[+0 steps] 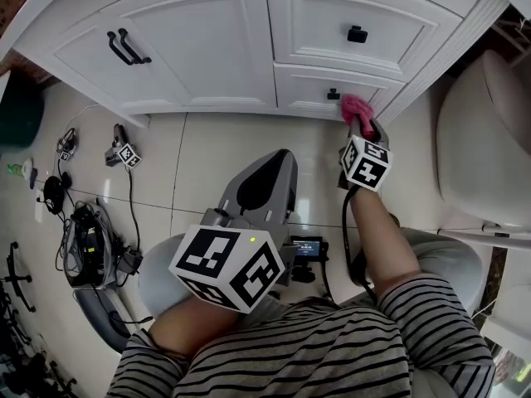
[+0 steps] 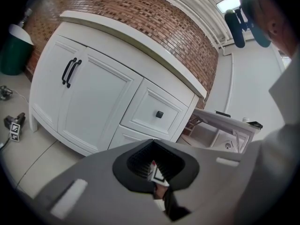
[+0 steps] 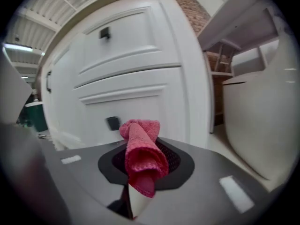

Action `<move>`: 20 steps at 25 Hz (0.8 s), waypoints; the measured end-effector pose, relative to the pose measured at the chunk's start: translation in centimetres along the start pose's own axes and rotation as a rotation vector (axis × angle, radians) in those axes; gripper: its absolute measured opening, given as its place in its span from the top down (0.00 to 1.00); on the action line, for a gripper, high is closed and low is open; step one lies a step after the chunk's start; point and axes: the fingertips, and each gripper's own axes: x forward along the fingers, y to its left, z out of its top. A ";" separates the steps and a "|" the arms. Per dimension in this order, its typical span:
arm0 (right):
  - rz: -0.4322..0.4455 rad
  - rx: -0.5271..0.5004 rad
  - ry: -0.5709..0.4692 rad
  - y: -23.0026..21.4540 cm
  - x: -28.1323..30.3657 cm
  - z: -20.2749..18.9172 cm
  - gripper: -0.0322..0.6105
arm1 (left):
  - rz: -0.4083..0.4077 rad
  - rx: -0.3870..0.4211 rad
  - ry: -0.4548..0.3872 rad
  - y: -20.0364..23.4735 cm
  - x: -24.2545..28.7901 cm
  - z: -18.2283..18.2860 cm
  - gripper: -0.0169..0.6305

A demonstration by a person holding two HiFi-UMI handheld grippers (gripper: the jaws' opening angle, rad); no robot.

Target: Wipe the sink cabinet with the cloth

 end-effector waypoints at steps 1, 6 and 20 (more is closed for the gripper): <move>0.082 -0.026 0.003 3.6 0.4 -0.9 0.82 | -0.001 0.000 -0.006 0.0 0.0 0.2 0.97; 0.349 -0.206 0.045 16.6 3.6 -4.7 0.82 | 0.010 0.012 0.007 0.3 0.3 -0.4 0.97; 0.037 -0.144 0.038 -1.8 4.7 -3.6 0.81 | 0.021 0.031 -0.003 0.7 0.9 0.0 0.97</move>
